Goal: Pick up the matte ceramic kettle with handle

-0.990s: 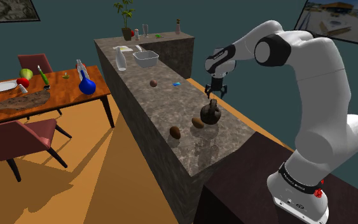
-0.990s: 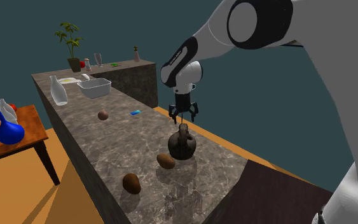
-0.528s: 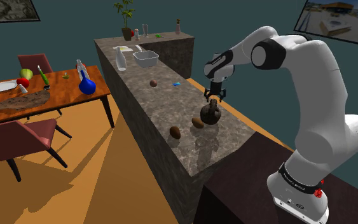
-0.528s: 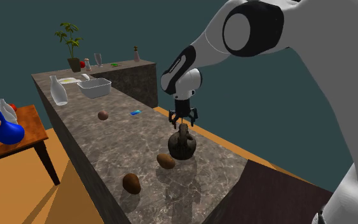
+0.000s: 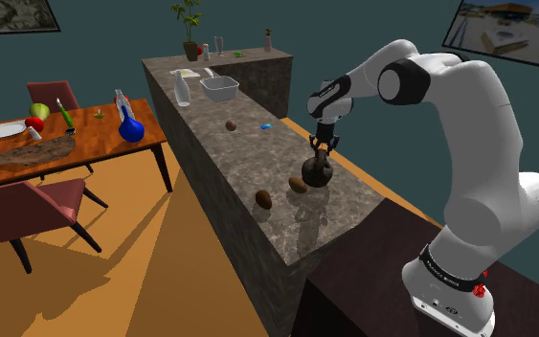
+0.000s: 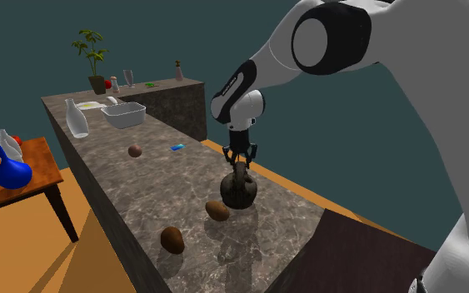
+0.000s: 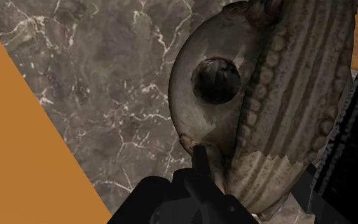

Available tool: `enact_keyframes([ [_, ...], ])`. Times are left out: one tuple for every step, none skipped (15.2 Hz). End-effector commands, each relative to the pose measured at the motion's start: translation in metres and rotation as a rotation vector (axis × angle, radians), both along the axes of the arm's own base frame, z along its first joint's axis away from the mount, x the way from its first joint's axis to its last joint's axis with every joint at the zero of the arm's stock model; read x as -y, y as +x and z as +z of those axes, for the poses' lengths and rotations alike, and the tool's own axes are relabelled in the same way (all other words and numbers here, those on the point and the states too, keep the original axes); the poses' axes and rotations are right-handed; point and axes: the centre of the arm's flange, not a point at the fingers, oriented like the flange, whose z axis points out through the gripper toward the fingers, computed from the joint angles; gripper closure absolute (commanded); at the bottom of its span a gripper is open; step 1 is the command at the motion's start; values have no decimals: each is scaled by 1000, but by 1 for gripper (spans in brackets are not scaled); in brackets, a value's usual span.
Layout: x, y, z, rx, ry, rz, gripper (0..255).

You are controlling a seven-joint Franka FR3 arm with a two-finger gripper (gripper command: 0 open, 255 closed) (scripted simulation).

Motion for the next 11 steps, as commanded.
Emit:
enact_keyframes([
  [0,-1,-1,-3,1,0,255],
  [-1,0,-1,-3,1,0,255],
  [-2,0,4,-3,1,0,255],
  [-2,0,9,-3,1,0,255],
  [-2,0,15,-3,1,0,255],
  [-2,0,20,-3,1,0,255],
  [-2,0,25,-3,1,0,255],
  [-2,0,31,-3,1,0,255],
  [-2,0,36,-3,1,0,255],
  [-2,0,41,-3,1,0,255],
  [-2,0,46,-3,1,0,255],
])
